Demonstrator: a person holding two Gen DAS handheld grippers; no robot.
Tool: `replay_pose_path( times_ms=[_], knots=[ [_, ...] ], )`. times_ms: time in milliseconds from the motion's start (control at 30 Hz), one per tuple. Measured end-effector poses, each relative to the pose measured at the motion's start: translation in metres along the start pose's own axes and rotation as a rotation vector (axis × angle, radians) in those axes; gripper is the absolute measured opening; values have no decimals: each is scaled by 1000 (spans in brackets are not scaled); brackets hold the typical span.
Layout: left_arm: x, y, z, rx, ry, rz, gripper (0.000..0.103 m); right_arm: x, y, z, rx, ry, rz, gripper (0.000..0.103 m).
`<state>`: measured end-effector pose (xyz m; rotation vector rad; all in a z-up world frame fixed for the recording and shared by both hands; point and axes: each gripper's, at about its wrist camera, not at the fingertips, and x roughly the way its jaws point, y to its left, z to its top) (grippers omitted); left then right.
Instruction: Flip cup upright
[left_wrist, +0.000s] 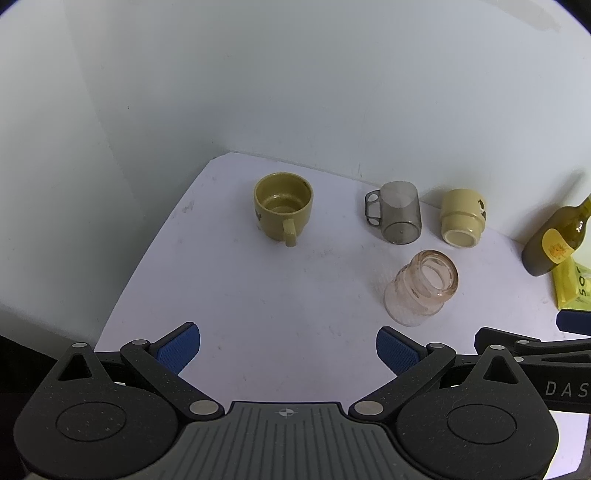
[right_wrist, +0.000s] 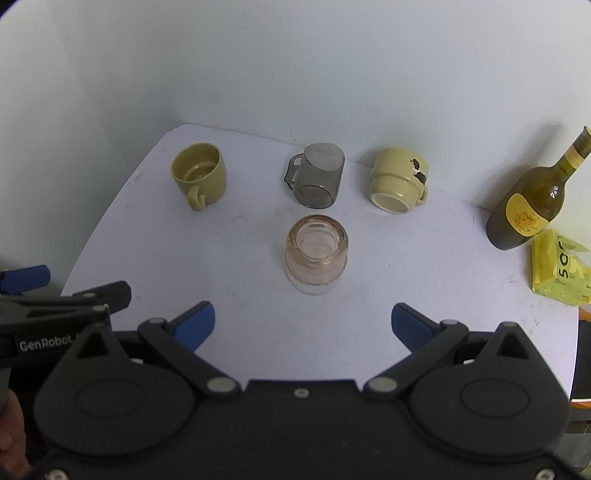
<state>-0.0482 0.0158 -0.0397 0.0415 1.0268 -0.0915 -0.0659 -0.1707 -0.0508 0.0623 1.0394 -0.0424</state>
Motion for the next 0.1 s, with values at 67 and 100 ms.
replay_pose_path(
  times_ms=[67,100],
  knots=[
    [0,0,1,1,2,0,103,0,0,1,-2,0,-1,103],
    [0,0,1,1,4,0,103,-1,0,1,-3,1,-3,103]
  ],
)
